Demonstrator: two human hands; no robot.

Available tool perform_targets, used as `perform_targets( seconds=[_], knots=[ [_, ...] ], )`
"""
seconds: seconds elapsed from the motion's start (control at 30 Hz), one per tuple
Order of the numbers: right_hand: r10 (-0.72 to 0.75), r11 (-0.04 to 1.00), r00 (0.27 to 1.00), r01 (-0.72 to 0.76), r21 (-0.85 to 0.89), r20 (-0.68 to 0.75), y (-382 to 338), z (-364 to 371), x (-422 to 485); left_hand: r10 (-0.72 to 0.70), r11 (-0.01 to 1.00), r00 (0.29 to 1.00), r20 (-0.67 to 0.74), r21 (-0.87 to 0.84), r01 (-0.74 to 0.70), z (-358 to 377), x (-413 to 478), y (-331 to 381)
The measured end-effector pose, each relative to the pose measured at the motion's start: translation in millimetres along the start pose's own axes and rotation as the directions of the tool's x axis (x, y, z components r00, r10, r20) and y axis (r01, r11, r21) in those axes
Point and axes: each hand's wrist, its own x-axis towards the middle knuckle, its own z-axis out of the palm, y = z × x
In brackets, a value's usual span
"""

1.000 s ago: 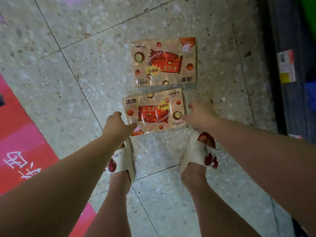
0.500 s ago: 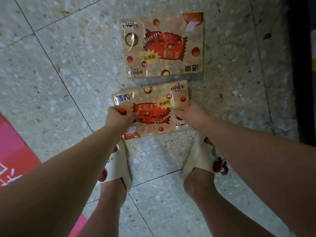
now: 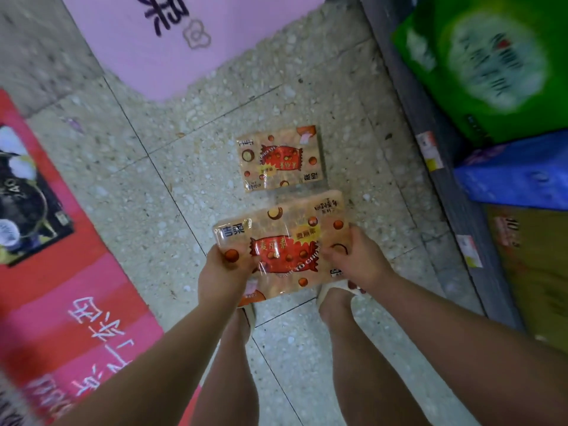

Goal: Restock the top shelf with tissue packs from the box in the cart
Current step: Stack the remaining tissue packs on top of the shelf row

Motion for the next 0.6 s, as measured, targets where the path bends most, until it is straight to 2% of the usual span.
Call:
perform_targets(
  seconds=[0.1, 0.3, 0.47, 0.6],
  knots=[
    [-0.005, 0.997, 1.0, 0.006, 0.072, -0.007, -21, -22, -47, 0.055, 0.998, 0.998, 0.011, 0.008, -0.055, -30, -44, 19],
    [-0.047, 0.994, 0.994, 0.056, 0.091, -0.095, -66, -66, -145, 0.219, 0.975, 0.976, 0.016, 0.039, -0.219, -98, -128, 66],
    [-0.024, 0.985, 0.97, 0.063, 0.158, -0.242, -91, -89, -233, 0.389, 0.916, 0.92, 0.037, 0.091, -0.391, -147, -196, 105],
    [0.027, 0.968, 0.941, 0.059, 0.244, -0.338, -95, -100, -303, 0.526, 0.828, 0.844, 0.105, 0.163, -0.536, -176, -251, 125]
  ],
)
